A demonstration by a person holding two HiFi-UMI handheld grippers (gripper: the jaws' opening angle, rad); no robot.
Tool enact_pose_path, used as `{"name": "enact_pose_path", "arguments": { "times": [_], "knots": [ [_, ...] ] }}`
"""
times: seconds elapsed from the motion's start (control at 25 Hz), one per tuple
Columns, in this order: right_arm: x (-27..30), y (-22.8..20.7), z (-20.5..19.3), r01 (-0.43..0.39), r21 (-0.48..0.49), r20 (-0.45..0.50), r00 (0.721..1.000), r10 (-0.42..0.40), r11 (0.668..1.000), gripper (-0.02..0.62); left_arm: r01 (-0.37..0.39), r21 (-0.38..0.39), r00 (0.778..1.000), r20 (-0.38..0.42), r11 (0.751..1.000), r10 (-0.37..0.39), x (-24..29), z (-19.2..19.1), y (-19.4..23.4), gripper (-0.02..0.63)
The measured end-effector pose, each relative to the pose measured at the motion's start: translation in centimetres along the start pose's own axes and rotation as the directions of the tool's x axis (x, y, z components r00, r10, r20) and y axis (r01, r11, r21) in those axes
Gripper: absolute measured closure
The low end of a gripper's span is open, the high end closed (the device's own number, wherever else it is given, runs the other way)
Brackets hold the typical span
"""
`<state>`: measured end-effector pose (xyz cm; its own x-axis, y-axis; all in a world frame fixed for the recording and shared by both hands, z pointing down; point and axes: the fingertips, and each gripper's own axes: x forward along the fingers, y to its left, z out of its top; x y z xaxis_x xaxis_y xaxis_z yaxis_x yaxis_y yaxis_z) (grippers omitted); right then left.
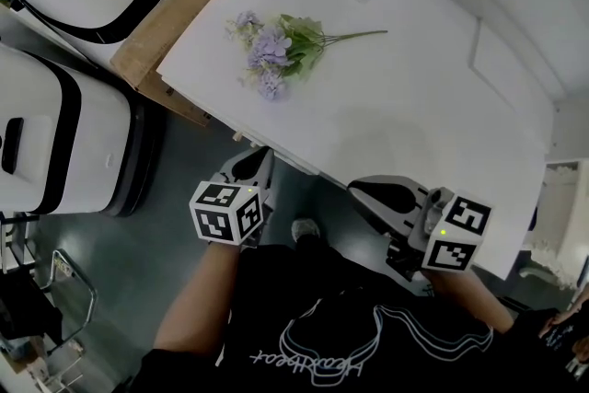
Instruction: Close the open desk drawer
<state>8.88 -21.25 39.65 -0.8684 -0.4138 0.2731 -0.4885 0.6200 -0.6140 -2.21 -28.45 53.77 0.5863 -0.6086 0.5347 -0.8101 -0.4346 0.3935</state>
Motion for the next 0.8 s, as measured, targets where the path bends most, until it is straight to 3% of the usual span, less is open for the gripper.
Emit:
{"name": "enact_pose_path", "arguments": {
  "times": [0.48, 0.68, 0.8],
  "knots": [
    [0.4, 0.8, 0.6, -0.009, 0.018, 0.038, 0.999, 0.008, 1.000, 0.589, 0.039, -0.022, 0.999, -0.038, 0.999, -0.040, -0.9, 0.0, -1.1, 0.601],
    [0.4, 1.9, 1.2, -0.001, 0.009, 0.063, 0.998, 0.001, 1.000, 0.589, 0.073, -0.055, 0.997, 0.005, 0.996, -0.073, -3.5, 1.5, -2.6, 0.601],
    [0.4, 3.2, 1.1, -0.003, 0.000, 0.075, 0.997, 0.003, 1.000, 0.589, 0.103, -0.025, 0.994, 0.032, 0.994, -0.102, -6.1, 2.9, -4.2, 0.601]
  ]
}}
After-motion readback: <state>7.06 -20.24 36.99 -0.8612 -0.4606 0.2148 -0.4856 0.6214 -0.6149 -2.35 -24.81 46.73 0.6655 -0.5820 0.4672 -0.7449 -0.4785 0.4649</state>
